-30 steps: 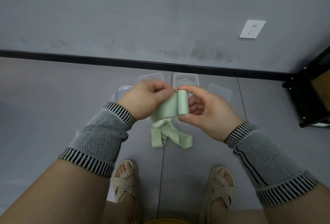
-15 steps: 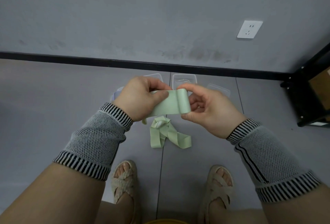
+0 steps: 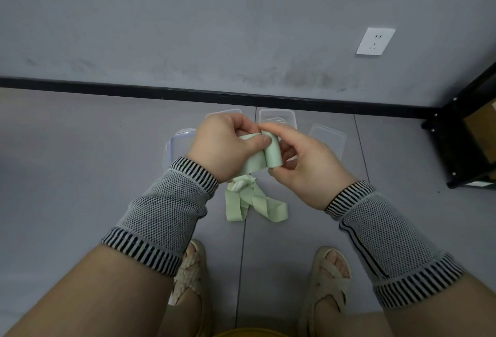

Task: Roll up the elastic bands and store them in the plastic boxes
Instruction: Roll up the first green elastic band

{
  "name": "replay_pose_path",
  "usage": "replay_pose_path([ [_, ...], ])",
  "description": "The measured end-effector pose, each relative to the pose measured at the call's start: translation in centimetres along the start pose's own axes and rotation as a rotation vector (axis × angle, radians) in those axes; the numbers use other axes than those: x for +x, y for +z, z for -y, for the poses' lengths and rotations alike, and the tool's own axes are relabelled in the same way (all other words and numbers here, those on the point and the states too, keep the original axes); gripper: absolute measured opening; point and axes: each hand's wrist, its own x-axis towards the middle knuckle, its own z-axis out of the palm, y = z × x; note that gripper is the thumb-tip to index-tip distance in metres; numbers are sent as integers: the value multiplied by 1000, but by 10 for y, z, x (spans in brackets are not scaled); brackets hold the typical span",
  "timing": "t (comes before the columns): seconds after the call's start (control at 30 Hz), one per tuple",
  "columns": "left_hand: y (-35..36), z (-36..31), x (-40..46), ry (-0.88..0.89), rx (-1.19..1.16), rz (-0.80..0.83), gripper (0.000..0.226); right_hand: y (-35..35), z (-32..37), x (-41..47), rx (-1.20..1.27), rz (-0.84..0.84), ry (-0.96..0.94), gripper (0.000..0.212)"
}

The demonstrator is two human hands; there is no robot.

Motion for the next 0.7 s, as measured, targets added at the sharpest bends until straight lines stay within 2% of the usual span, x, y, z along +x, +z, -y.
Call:
replay_pose_path([
  [0.17,-5,2,2,-2,-33,16,12,4,2,-2,340,54,120,67],
  [0.37,-8,5,3,-16,-108,21,11,5,4,1,519,-97,247,34],
  [0.6,-4,6,4,0,-112,48,10,4,6,4,612,-102,318,16],
  [0.7,-4,10,6,22,-100,61,14,-2,4,7,685,-123,343,17],
])
